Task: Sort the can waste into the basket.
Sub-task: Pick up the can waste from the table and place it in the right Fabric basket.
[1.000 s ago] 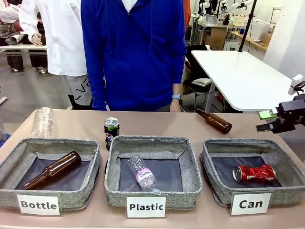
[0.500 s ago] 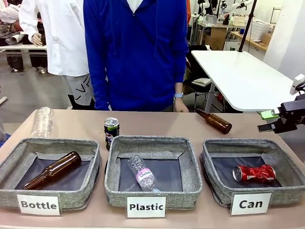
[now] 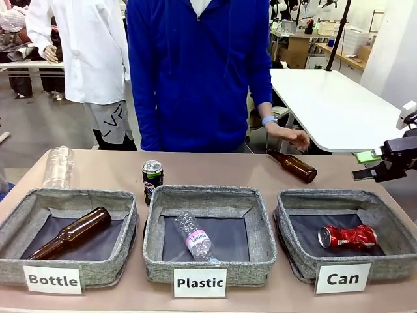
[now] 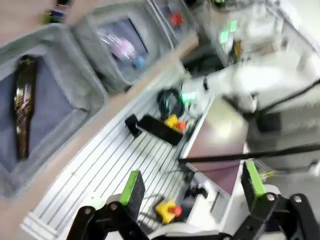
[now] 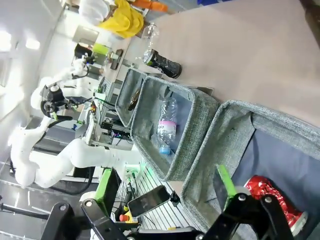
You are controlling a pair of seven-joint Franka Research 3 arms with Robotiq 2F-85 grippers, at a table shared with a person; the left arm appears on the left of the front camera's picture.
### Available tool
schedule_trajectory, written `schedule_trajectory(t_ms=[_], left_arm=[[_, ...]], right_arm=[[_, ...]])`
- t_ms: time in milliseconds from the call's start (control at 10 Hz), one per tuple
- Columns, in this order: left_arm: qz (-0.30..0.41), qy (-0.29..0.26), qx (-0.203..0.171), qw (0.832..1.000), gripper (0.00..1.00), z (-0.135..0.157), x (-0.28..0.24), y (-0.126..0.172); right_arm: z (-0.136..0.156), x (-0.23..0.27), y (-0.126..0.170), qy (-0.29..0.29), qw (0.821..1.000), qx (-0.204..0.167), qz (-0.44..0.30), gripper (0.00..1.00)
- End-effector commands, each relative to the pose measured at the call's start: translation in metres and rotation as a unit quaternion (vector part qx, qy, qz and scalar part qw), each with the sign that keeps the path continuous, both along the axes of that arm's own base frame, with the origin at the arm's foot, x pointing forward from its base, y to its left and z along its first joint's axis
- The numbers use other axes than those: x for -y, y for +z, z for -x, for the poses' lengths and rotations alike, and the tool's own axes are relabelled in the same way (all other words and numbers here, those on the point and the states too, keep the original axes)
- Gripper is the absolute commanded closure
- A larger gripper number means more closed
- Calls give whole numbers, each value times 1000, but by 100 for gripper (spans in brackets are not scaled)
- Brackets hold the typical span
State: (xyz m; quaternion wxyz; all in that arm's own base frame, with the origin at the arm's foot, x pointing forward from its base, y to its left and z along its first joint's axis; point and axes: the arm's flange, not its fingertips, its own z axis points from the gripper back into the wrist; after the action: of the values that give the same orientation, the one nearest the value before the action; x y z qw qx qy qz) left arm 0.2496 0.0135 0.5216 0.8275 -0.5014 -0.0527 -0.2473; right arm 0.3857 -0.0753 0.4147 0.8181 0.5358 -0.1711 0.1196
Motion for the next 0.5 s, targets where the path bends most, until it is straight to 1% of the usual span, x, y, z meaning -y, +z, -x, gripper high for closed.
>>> schedule_trajectory(t_ms=[0,100,200,300,400], left_arm=[[-71,-51,49,995,0,-67,41,-14],[-72,-38,83,993,0,-83,58,-30],[-64,30,183,981,0,-104,64,-48],[-78,98,292,948,0,-117,63,-60],[-71,144,368,916,0,-124,61,-69]], right_arm=[[1,2,2,7,1000,8,-1,0],[1,2,2,7,1000,8,-1,0],[1,2,2,7,1000,8,-1,0],[1,2,2,7,1000,8,-1,0],[1,2,2,7,1000,8,-1,0]])
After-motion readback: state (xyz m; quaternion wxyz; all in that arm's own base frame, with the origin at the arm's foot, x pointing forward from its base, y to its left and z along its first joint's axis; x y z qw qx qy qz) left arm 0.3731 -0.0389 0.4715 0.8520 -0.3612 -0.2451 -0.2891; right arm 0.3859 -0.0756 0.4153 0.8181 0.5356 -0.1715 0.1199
